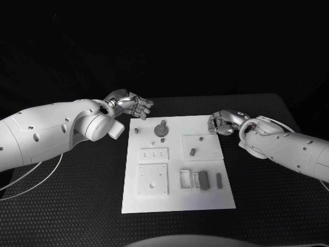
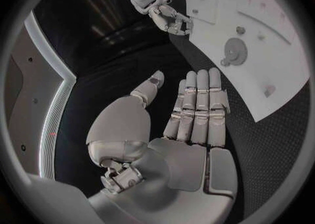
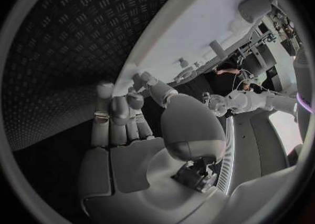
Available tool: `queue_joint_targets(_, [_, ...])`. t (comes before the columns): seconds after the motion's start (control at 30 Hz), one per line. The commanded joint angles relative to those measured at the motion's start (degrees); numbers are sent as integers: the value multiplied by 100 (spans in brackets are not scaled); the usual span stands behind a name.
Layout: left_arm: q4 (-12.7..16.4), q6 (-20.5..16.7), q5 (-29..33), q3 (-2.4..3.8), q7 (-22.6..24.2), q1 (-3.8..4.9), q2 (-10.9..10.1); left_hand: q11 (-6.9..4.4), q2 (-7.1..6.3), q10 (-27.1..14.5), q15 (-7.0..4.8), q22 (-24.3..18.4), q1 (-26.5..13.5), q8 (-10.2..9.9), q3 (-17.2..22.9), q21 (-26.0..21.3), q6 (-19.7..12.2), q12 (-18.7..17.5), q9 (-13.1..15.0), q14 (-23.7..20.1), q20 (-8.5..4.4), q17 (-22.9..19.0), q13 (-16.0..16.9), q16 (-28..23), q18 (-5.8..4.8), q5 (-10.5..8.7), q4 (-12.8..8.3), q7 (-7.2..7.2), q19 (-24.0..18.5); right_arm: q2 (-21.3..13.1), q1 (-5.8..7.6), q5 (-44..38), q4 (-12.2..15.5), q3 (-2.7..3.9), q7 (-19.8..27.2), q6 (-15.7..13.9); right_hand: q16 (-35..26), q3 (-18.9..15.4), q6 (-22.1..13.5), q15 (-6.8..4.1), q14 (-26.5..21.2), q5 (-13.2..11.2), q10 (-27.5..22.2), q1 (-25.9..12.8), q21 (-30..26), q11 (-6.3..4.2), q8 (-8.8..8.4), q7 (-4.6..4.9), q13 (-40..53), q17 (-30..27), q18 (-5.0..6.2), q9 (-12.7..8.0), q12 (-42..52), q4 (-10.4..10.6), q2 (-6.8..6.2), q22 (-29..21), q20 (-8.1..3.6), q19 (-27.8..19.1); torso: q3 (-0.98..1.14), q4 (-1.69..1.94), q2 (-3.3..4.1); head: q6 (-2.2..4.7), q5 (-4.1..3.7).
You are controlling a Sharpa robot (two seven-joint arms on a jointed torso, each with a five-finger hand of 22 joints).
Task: Assemble the parts on the task board
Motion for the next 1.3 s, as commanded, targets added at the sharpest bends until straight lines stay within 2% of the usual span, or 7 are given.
queue_joint_targets(0.03, [5, 25, 9, 4, 55, 3, 12, -2, -48, -47, 18, 7, 25, -30, -8, -12, -34, -39, -9, 41, -6, 5, 8, -21, 52, -22, -33, -5, 18, 14, -11, -22, -3, 1, 57, 59, 8, -3, 1415, -61, -5, 24, -120, 16, 27, -179, 49, -190, -12, -7, 37, 28, -19, -23, 67, 96, -48, 6, 4, 3, 1, -5, -1])
queue_joint_targets(0.53, [3, 30, 10, 4, 57, 3, 14, -1, -50, -48, 18, 9, 26, -33, -7, -14, -38, -42, -10, 42, -5, 11, 11, -26, 51, -22, -38, -3, 17, 32, -51, -166, 8, 1, -6, 22, 14, 0, 1562, -129, 30, 24, -44, 76, 36, -251, 174, -264, 2, -9, 37, 177, 4, -34, 138, 96, -71, 34, 5, 2, 8, -26, -13])
queue_joint_targets(0.73, [2, 30, 10, 4, 61, 2, 14, 0, -50, -49, 18, 10, 26, -33, -6, -15, -39, -43, -10, 42, -5, 12, 12, -27, 51, -22, -39, -2, 17, 40, -70, -235, 4, 2, -75, -147, 20, -8, 1597, -145, 42, 24, -20, 84, 43, -270, 216, -283, 18, -8, 37, 245, 22, -35, 148, 98, -81, 44, 8, 2, 7, -35, -15])
queue_joint_targets(0.9, [-6, 38, 10, 4, 66, 1, 19, -1, -46, -47, 19, 12, 26, -33, -5, -15, -38, -44, -10, 43, -5, 14, 13, -29, 51, -22, -39, -2, 18, 40, -78, -235, 26, 2, -54, -415, 36, -11, 1624, -168, 71, 24, 20, 111, 61, -292, 258, -305, 37, -3, 37, 326, 48, -38, 147, 101, -100, 70, 6, -1, 2, -41, -14])
queue_joint_targets(1.3, [-13, 55, 10, 4, 66, 0, 23, -2, -43, -43, 19, 14, 22, -32, -4, -16, -35, -44, -9, 44, -5, 18, 16, -32, 50, -22, -38, -3, 18, 21, -80, -78, 49, 2, -37, -541, 64, -27, 1644, -202, 144, 24, 67, 116, 87, -324, 342, -337, 92, 94, 37, 521, 114, -39, 204, 103, -123, 94, 9, -2, 3, -45, -22])
